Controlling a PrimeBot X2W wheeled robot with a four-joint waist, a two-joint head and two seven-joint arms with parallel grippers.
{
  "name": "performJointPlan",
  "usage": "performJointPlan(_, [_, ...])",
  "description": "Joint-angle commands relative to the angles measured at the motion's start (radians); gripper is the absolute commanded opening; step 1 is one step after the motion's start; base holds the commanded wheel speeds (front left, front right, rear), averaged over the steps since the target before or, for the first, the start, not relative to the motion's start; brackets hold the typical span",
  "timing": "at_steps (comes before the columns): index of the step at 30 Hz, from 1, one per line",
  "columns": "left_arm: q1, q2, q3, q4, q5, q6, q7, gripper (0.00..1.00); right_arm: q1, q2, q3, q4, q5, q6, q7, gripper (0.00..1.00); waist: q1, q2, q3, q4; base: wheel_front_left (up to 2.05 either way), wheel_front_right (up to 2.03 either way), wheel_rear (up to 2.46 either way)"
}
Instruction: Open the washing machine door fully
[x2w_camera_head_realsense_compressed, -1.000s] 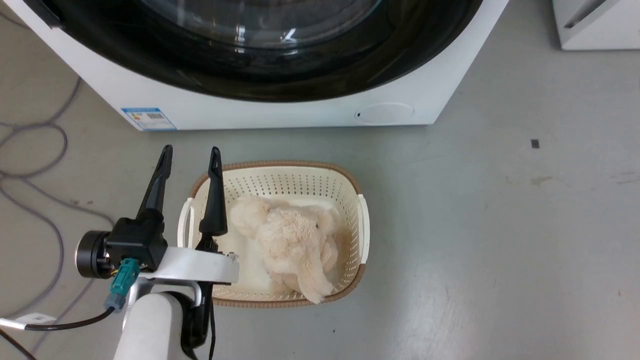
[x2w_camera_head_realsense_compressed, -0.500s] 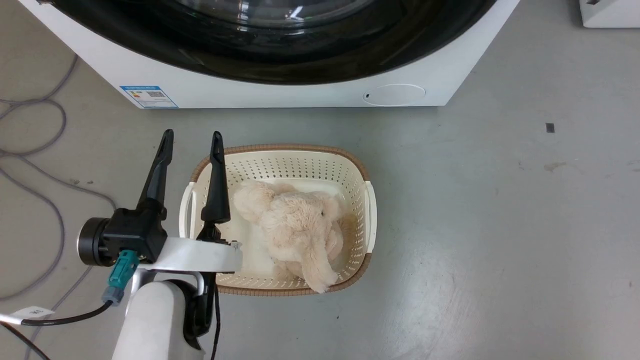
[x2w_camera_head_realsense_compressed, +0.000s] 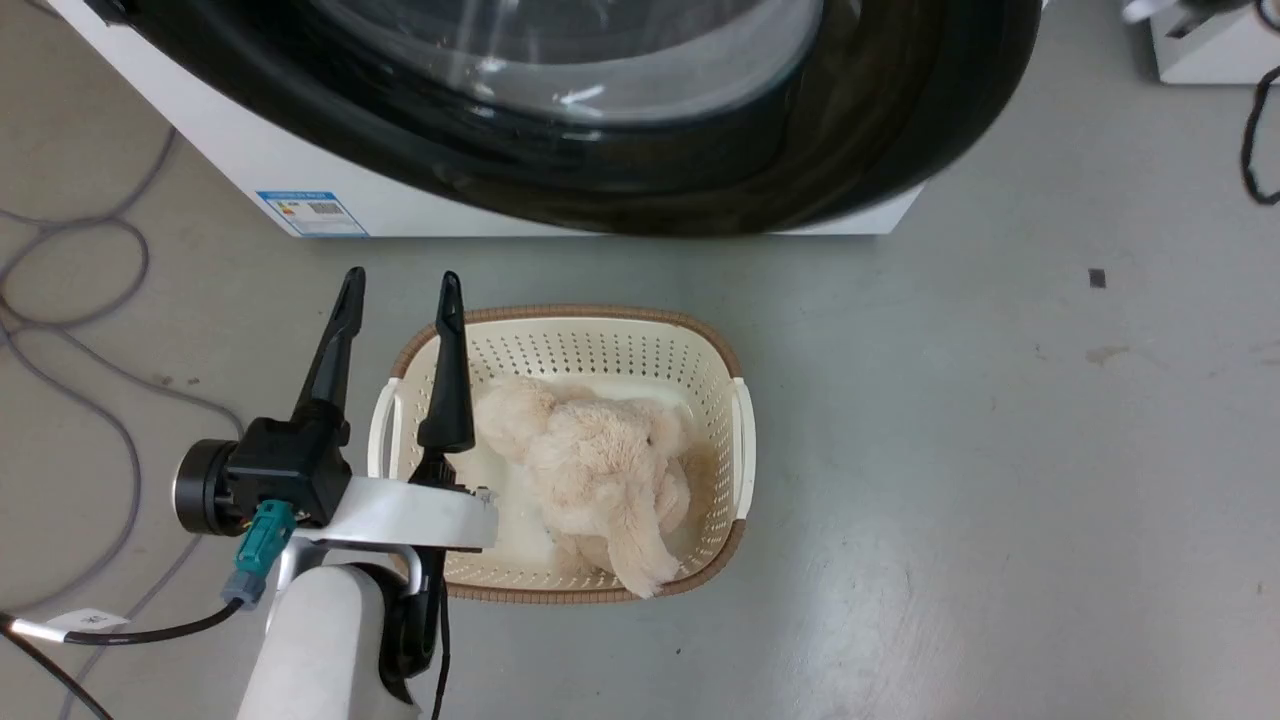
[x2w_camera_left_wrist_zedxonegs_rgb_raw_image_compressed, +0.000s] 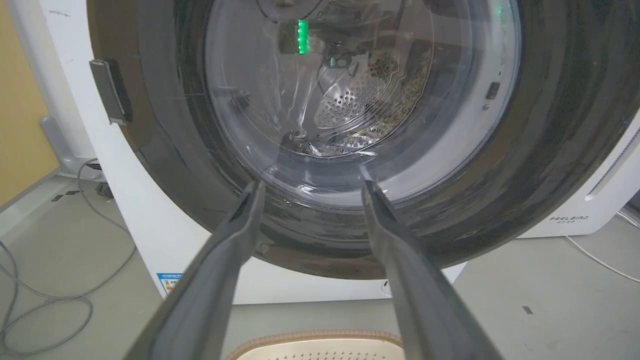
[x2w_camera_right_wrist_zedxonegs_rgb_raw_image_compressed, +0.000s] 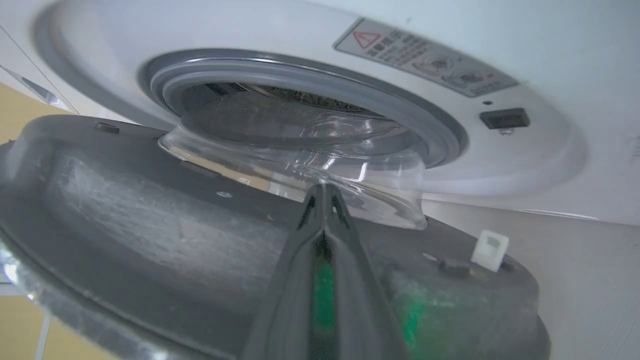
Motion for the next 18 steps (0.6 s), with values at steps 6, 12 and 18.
performJointPlan(6, [0.010, 0.001, -0.006, 0.015, -0.005, 0.007, -0.006, 1.00, 0.076, -0.008, 0.005, -0.047, 0.037, 0.001, 0.030, 0.00, 0.0000, 0.0000, -0.046, -0.001, 0.00, 0.00, 0.00])
performJointPlan(12, [0.046, 0.001, -0.009, 0.038, 0.001, 0.007, -0.006, 1.00, 0.169, -0.024, 0.021, -0.101, 0.065, 0.001, 0.048, 0.00, 0.0000, 0.0000, -0.114, 0.003, 0.00, 0.00, 0.00])
performJointPlan(18, [0.095, 0.001, -0.015, 0.058, 0.004, 0.011, -0.006, 1.00, 0.277, -0.039, 0.038, -0.171, 0.100, 0.001, 0.048, 0.00, 0.0000, 0.0000, -0.192, 0.018, 0.00, 0.00, 0.00])
